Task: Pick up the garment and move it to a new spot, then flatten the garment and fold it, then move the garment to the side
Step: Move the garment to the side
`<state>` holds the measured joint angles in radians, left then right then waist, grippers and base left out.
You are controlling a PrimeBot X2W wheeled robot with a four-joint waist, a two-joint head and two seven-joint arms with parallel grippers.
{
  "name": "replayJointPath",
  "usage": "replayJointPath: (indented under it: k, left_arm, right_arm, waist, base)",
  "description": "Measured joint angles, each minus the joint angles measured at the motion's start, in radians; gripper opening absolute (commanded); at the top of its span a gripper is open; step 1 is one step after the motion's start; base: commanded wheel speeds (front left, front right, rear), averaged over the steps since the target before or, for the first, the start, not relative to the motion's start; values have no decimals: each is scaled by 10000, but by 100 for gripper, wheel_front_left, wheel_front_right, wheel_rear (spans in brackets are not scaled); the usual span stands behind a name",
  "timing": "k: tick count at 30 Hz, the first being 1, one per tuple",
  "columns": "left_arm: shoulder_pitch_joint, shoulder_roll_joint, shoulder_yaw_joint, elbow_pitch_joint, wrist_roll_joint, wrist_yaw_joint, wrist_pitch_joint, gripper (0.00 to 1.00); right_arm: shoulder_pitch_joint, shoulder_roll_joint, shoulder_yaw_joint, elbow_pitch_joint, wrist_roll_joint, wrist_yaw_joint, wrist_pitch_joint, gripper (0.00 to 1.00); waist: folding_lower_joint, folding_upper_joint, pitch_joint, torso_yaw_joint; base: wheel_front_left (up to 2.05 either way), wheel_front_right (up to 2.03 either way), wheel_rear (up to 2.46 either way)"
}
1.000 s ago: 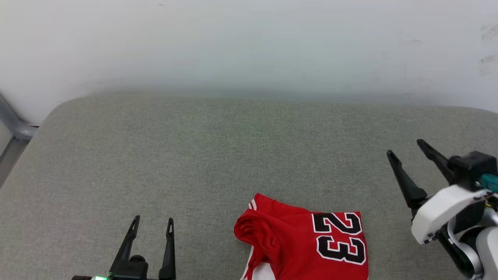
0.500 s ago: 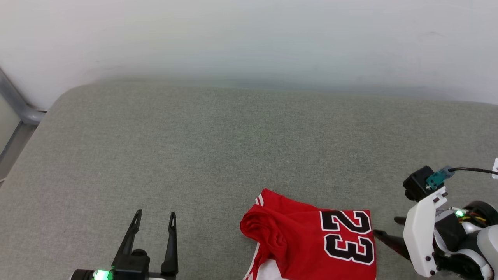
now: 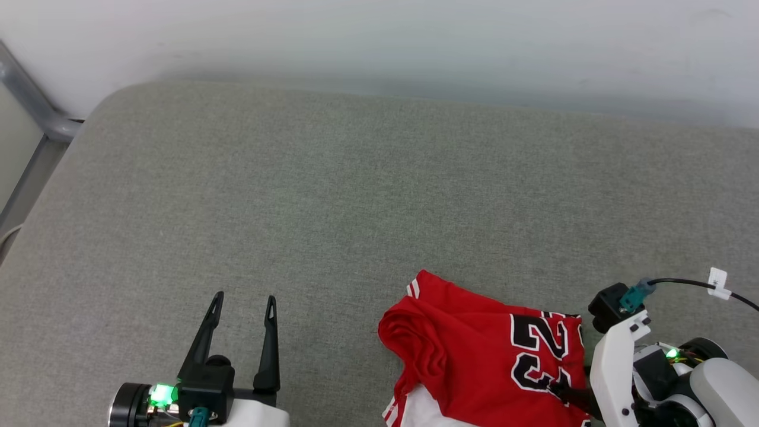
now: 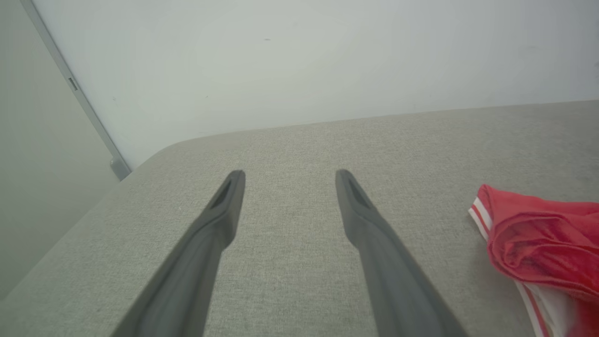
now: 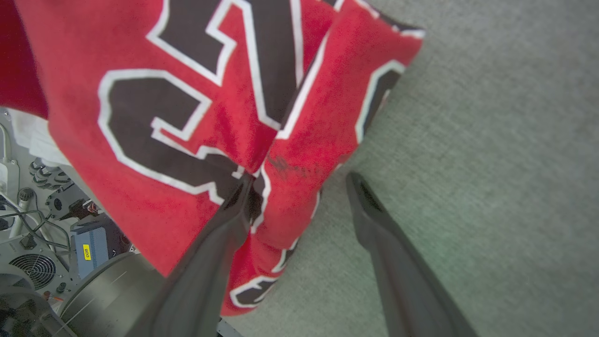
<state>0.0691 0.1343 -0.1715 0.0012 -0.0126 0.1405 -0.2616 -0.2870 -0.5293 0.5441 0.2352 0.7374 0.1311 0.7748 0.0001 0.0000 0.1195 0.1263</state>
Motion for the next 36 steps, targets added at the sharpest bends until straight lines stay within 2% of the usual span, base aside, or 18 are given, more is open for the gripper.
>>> replayJointPath:
  k: [8,9,10,23,28,36]
  left_arm:
    - [-193,-54,8,33,0,-12,0,100]
    - [-219,-56,40,42,0,2,0,100]
    - [-219,-56,40,42,0,2,0,100]
    - [-80,-38,161,12,-2,67,0,100]
    - [-6,13,293,-63,-13,96,-12,100]
    - [-107,54,399,-222,2,138,-12,100]
  right_arm:
    - [-181,10,602,805,33,0,-803,98]
    - [-254,-25,763,867,44,2,-1131,5]
    - [-254,-25,763,867,44,2,-1131,0]
    - [-874,-316,1407,660,414,10,-2443,0]
    - [-1234,-842,1523,485,165,6,-2746,0]
    - [-2060,-1444,1319,535,-303,4,-3310,0]
  waist:
    - [-2,0,369,213]
    - [-2,0,365,188]
    - [-2,0,365,188]
    - [0,0,140,-365]
    - [0,0,202,-887]
    - [0,0,430,-2099]
  base:
    - [0,0,0]
    - [0,0,0]
    - [0,0,0]
    - [0,0,0]
    - [0,0,0]
    - [0,0,0]
